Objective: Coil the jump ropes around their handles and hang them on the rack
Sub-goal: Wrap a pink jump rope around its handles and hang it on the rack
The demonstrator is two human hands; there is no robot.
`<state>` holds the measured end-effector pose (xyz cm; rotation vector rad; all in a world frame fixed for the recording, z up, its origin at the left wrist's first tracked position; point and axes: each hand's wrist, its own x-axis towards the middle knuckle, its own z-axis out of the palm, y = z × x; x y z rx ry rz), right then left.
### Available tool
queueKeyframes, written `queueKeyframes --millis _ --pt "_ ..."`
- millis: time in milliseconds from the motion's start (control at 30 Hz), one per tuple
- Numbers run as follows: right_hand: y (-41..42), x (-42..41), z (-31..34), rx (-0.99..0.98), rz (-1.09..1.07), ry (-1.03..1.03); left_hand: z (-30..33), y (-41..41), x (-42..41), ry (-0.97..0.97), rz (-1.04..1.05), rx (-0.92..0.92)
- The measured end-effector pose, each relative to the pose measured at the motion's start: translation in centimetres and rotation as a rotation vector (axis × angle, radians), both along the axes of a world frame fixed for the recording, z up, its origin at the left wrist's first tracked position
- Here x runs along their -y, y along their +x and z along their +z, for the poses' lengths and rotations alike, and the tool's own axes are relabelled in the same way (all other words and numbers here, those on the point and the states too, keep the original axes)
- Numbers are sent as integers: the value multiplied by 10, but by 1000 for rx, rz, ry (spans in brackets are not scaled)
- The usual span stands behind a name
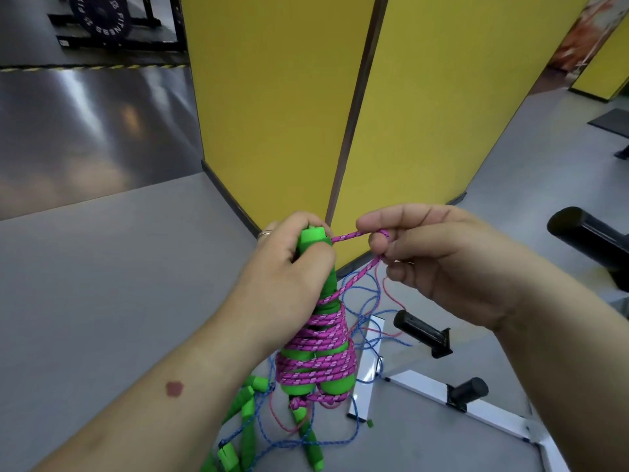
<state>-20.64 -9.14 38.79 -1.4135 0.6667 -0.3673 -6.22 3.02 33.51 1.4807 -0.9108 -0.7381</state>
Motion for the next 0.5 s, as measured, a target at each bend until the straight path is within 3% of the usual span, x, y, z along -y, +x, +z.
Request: queueKeyframes --millis 200,500 --pt "-25 29 8 -56 -113 -59 -4 -21 53 10 -6 -42" --pt "-74 82 6 -245 -332 -454 -10 -65 142 128 -141 -86"
